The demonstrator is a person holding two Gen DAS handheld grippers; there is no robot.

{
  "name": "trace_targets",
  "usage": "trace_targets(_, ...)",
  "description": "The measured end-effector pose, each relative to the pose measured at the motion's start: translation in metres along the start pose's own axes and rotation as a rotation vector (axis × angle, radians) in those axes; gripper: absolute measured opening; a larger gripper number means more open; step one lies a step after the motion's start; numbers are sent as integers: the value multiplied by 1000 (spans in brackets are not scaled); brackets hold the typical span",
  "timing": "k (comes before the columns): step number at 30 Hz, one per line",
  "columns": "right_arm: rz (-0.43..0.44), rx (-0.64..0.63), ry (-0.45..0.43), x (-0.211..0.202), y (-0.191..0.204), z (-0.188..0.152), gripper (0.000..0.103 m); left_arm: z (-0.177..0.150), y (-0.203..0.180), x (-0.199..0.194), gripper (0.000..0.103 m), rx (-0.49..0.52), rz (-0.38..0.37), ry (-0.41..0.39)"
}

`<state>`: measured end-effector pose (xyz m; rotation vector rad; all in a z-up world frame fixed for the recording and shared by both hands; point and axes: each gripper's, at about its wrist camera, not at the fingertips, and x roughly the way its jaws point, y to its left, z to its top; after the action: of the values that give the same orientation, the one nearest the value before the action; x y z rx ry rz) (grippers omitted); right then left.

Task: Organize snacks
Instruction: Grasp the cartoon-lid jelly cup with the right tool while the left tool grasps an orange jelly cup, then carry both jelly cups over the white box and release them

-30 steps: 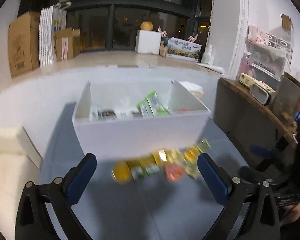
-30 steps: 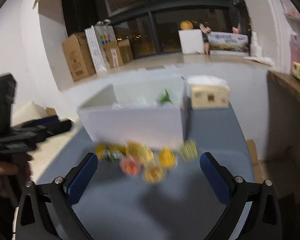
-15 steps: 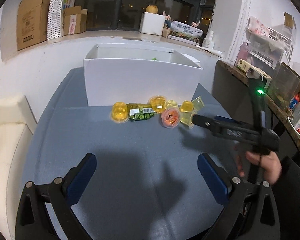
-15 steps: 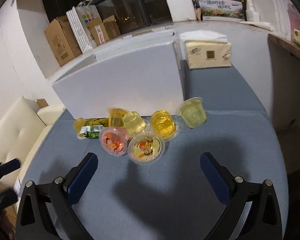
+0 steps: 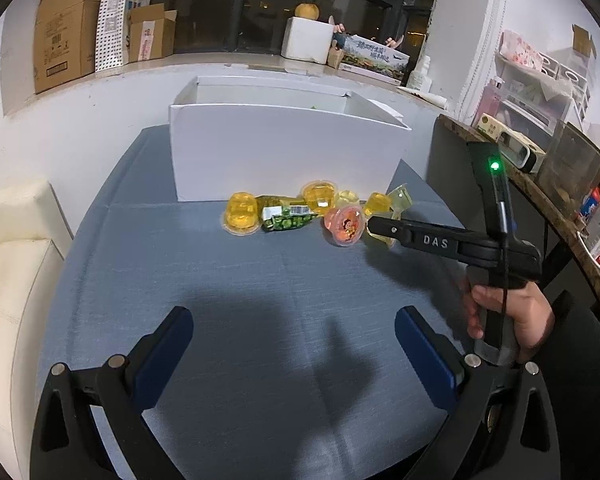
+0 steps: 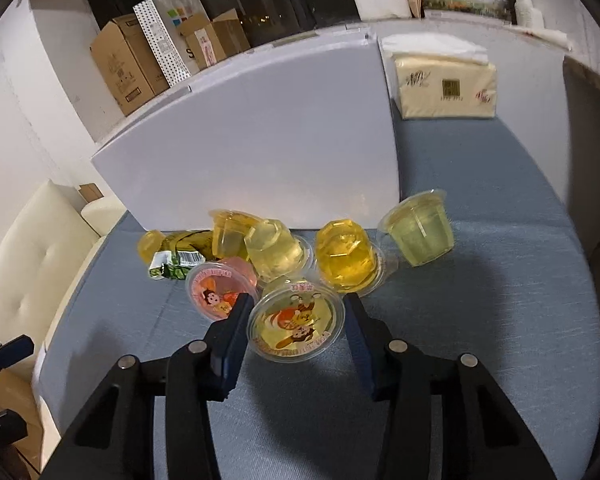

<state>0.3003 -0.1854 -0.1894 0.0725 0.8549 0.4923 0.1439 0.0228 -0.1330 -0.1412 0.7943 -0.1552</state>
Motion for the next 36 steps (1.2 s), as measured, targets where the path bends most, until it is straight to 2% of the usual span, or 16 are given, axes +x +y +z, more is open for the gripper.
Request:
trace_targets(8, -180, -101, -33, -41, 16, -17, 50, 24, -21, 40, 103, 19, 11, 33)
trace_targets(14, -283, -66, -62, -86, -10, -29, 50, 46, -51, 82, 103, 37, 43, 42)
trace_targets(21, -287, -13, -68, -111, -39, -39, 50, 65, -84, 133, 103, 47, 89, 77)
trace_targets(28, -262, 0, -83, -119, -42, -42, 50, 66, -104, 155, 102, 60, 147, 79)
trace_targets(29, -258, 3, -87, -119, -42, -42, 50, 66, -104, 157, 99, 61, 151, 81)
trace_targets(30, -256, 6, -88, -120, -42, -42, 50, 65, -104, 159, 87, 64, 158, 86)
trace_targets(31, -253, 6, -89, -120, -42, -42, 50, 65, -105, 161, 68, 71, 180, 85)
trace_targets(33, -250, 7, -90, -120, -41, -42, 50, 64, -101, 163, 47, 59, 195, 90)
trace_targets(36, -242, 13, -88, -119, -41, -43, 50, 64, -95, 163, 47, 57, 170, 96)
